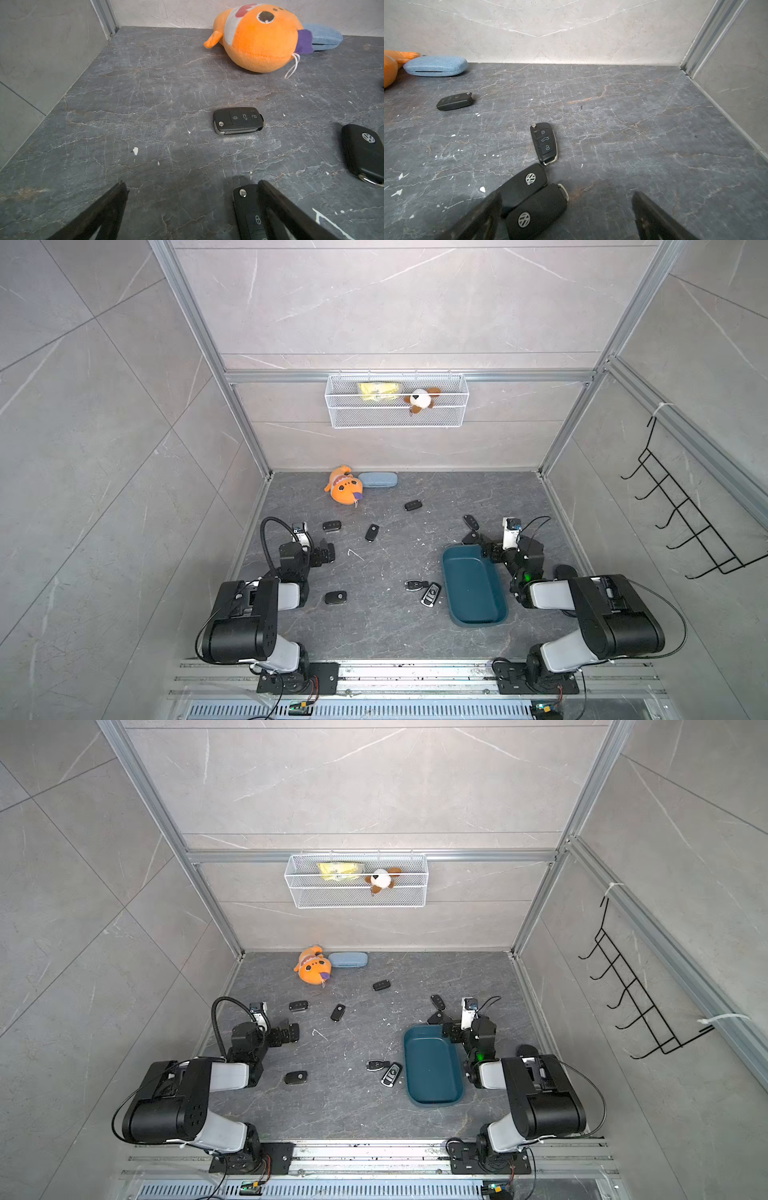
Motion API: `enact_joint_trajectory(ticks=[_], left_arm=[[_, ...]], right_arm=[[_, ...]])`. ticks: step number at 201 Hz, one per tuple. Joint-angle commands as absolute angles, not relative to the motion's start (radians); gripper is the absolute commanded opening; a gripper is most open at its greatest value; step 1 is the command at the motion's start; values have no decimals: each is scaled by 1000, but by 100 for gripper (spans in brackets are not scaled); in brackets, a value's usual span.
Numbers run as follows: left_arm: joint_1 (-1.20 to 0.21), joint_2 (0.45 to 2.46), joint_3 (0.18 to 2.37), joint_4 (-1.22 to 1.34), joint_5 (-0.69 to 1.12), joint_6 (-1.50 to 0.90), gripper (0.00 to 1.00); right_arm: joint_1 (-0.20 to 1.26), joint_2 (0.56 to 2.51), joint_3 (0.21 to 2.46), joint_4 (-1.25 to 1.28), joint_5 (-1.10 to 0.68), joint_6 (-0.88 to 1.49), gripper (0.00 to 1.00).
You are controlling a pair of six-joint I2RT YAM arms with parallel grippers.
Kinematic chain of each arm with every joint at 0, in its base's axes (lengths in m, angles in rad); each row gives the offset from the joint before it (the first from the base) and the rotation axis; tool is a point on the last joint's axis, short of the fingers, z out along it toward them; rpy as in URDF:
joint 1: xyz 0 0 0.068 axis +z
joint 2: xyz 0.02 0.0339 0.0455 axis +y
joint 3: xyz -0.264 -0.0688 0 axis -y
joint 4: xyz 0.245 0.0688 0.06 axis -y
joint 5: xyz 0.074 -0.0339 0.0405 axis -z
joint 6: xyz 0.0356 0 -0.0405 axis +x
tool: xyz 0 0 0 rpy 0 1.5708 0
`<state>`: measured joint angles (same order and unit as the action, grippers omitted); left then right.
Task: Place the car key into the storage box
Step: Move the storage box to the center of the board.
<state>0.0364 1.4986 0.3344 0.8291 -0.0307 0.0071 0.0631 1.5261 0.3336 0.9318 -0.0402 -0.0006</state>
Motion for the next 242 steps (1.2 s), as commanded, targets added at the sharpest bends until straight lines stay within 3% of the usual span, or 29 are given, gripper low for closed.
enact_joint_trajectory(ticks=[1,242], left_arm=[[44,1499,361,842,-35,5,100],[58,1493,372,825,-32,-9,100]], right_arm=[[67,1529,353,911,-64,-19,100],[66,1526,353,912,-64,-17,100]])
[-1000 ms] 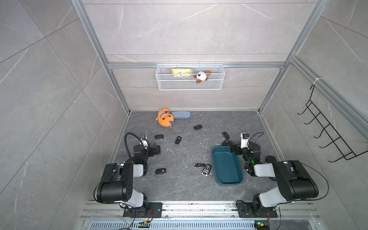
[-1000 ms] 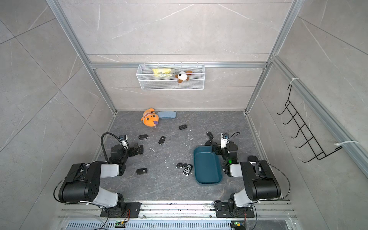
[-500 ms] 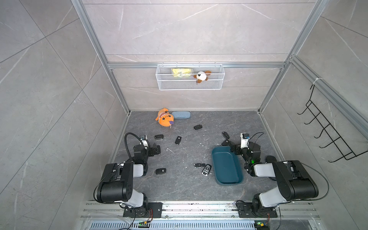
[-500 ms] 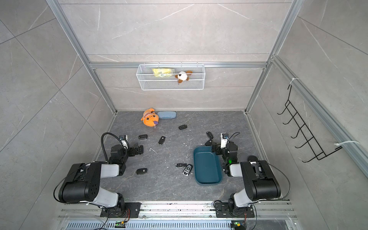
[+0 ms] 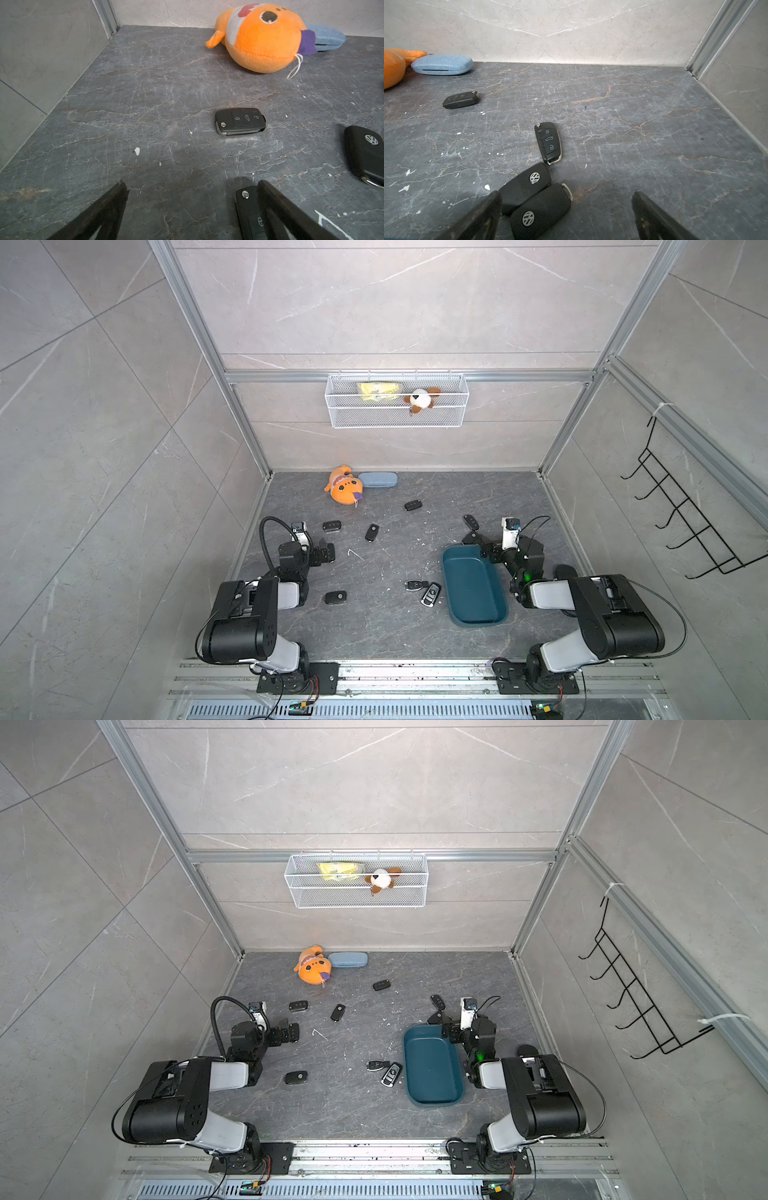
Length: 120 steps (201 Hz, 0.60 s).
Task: Place the car key into the storage box
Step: Move the storage box to the center of the board.
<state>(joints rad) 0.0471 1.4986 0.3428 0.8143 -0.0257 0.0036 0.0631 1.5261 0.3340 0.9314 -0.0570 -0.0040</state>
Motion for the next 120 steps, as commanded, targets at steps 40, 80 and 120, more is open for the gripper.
enact_joint_trajectory(ticks=[40,80,120], left_arm=[[57,1320,600,300,-168,-105,100],[57,1223,850,-151,-235,-351,100],[57,1182,916,-285,-182,-478,100]], right_arm=[[67,1361,331,821,58,25,99],[66,1145,436,467,171,209,100],[65,1079,671,-3,162,467,100]])
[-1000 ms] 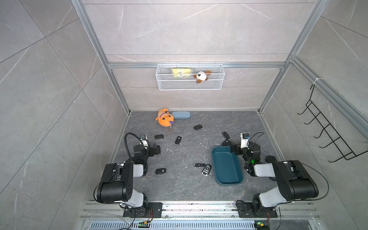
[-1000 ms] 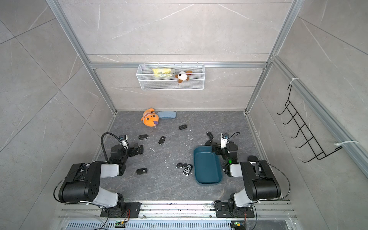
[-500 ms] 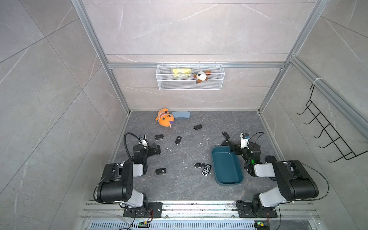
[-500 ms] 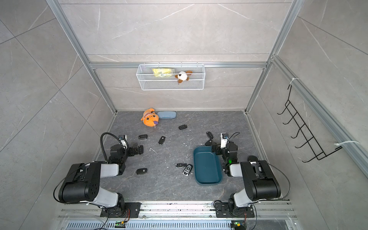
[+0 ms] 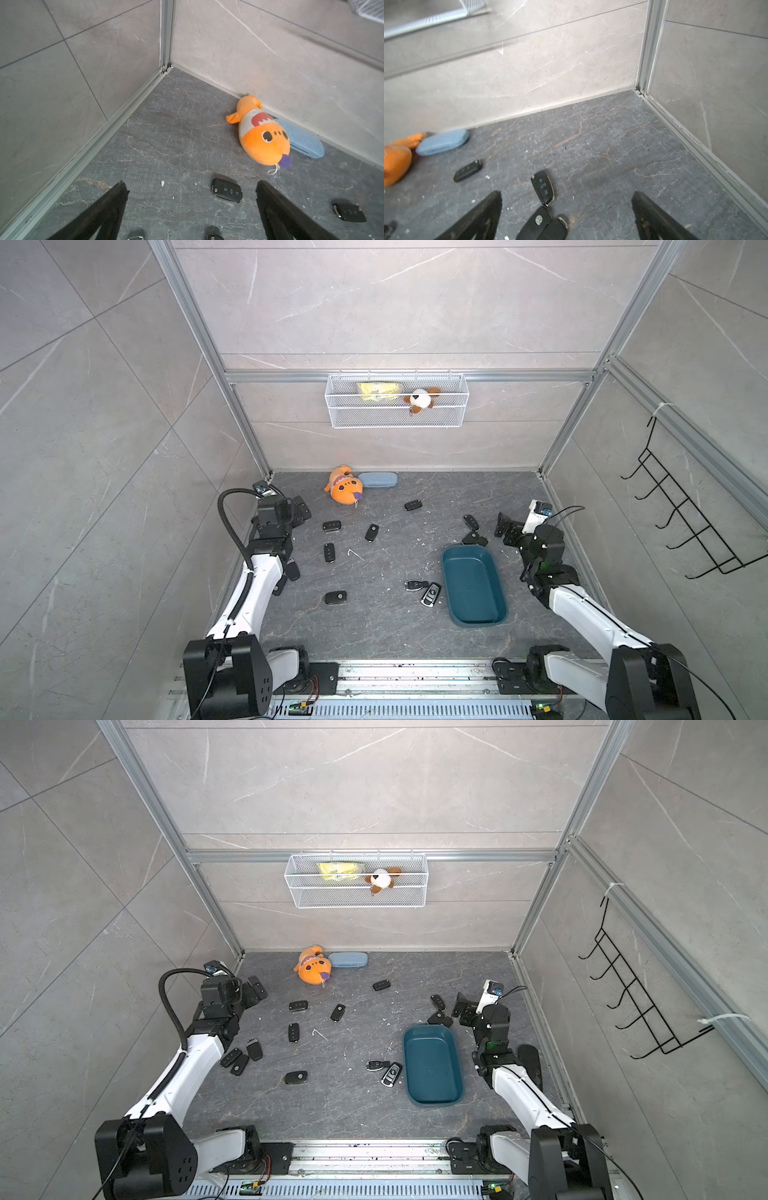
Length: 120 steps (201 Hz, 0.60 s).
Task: Place the car key into the storage box
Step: Move the storage box to the center of the board.
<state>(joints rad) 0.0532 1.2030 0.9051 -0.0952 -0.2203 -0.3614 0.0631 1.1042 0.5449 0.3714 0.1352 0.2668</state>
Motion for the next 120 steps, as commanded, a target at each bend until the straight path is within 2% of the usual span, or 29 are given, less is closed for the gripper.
enact_joint_trajectory(ticks=[1,27,63,86,120], left_arm=[[58,1181,917,-285,-179,-479,100],[56,1146,898,-286,-48,-474,100],[31,1112,854,-287,72,-497,100],[-56,1094,836,-316,37,-479,100],[-227,1093,829,-375,-24,-453,100]], right_arm=[[66,1080,676,-13,159,470,100],[66,1109,760,-129,47,492,99],[65,1083,751,-106,-122,509,99],[72,1076,765,-153,-180,529,100],[142,1026,770,-247,-167,525,100]])
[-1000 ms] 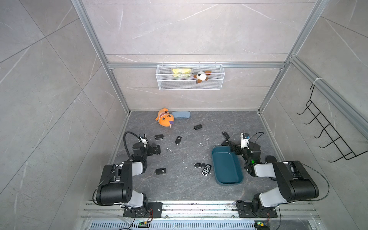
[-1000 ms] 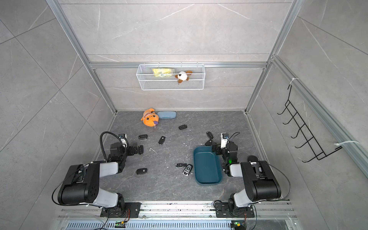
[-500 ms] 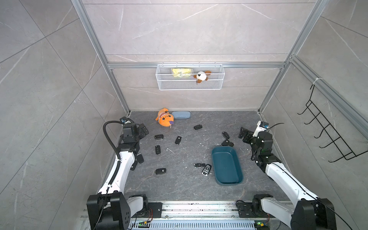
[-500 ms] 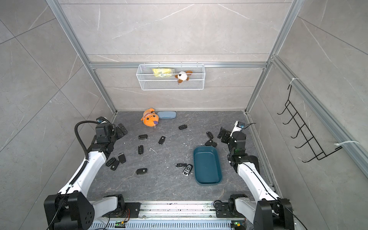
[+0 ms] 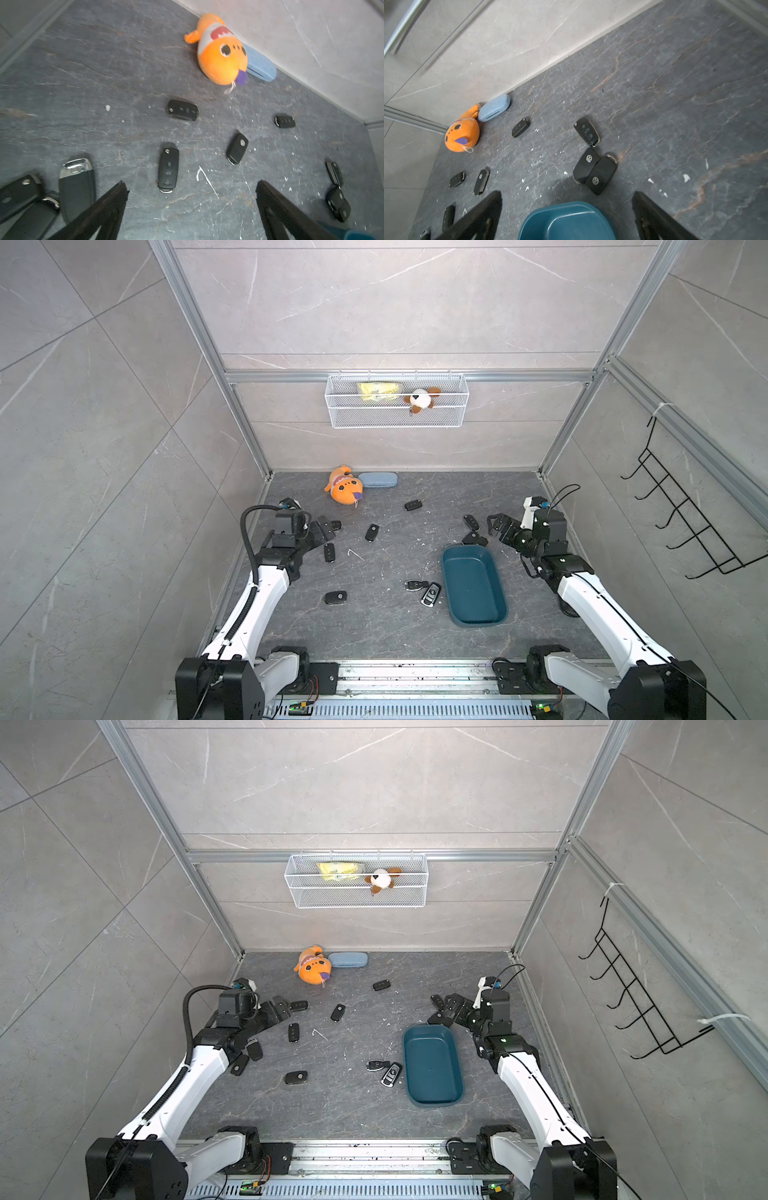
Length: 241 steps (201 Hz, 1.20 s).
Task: Place the car key into the storage box
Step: Move the storage box to the center of the board.
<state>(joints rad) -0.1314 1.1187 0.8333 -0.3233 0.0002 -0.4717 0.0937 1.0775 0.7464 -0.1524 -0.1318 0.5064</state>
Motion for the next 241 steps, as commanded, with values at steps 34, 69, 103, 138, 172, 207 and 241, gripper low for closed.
enact_joint_trajectory(ticks=[34,69,103,138,172,207,241], left_arm=[[-402,1116,813,-387,-69,-425,97],[-523,1174,824,-409,-72,-418,94],[-601,1201,829,-413,-109,-453,94],[-619,1206,834,-410,-117,-487,96],[-618,1183,846,-421,-142,-504,98],[-619,1153,855,-451,-171,-512,100],[-617,1114,869,-493,-235,-512,100]], right_arm=[[248,985,761,-327,-132,535,100],[384,941,735,-369,-83,570,100],[497,932,699,-442,-44,632,100],[648,1025,676,-468,35,696,100],[757,1201,691,-408,58,732,96],[840,1364,757,-362,74,757,83],[896,1442,798,-328,81,792,81]])
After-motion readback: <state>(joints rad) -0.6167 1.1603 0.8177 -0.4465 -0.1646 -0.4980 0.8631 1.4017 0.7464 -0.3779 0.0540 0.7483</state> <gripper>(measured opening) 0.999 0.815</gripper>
